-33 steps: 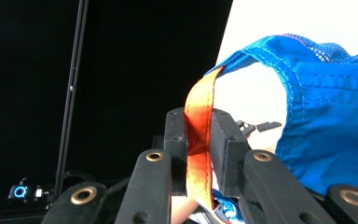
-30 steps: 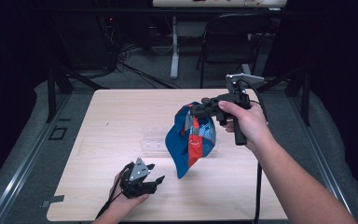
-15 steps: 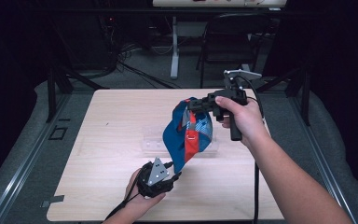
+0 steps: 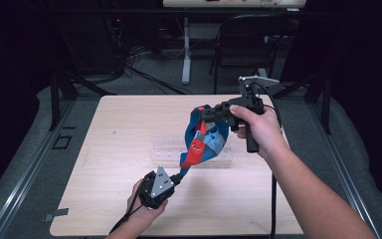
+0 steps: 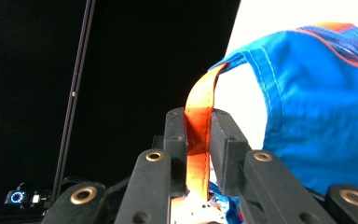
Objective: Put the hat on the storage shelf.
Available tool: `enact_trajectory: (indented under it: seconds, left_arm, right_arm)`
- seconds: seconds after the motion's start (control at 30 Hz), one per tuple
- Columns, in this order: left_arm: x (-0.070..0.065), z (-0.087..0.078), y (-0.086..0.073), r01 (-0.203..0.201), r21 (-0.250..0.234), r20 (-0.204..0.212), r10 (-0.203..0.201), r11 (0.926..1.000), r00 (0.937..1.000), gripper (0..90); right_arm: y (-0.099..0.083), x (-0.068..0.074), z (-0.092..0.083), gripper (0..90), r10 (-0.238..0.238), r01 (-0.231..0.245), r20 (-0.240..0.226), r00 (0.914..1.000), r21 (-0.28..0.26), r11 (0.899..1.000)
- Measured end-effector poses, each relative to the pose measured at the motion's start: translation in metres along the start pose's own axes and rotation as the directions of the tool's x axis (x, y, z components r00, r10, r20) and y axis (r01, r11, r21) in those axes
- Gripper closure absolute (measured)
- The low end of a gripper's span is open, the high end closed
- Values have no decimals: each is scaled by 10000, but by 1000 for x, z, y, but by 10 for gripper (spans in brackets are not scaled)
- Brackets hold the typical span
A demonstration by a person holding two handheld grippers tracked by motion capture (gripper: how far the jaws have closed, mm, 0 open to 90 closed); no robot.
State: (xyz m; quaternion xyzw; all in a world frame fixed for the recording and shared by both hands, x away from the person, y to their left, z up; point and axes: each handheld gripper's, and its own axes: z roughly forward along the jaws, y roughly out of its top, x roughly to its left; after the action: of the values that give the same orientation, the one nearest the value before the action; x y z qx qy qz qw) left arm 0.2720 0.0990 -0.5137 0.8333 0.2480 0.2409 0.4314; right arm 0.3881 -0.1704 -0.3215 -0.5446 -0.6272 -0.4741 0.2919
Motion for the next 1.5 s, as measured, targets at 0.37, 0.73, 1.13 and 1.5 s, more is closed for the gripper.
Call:
enact_trajectory:
  seconds: [0.37, 0.73, 1.13, 1.5]
  left_arm:
    - [16, 17, 4, 124, -297, 15, -124, 9995, 9999, 883]
    - [23, 32, 7, 256, -423, -67, -259, 9988, 9996, 884]
    - [36, 44, 5, 497, -393, 133, -492, 9980, 9987, 884]
    - [38, 48, 3, 542, -367, 153, -537, 9979, 9984, 884]
  right_arm:
    - [0, -15, 5, 779, 210, -211, 70, 9998, 55, 9998]
    - [2, -34, 8, 778, 445, -446, 232, 9987, 38, 9990]
    - [4, -50, 18, 778, 700, -705, 253, 9972, 160, 9974]
    - [5, -58, 22, 778, 801, -807, 271, 9964, 231, 9965]
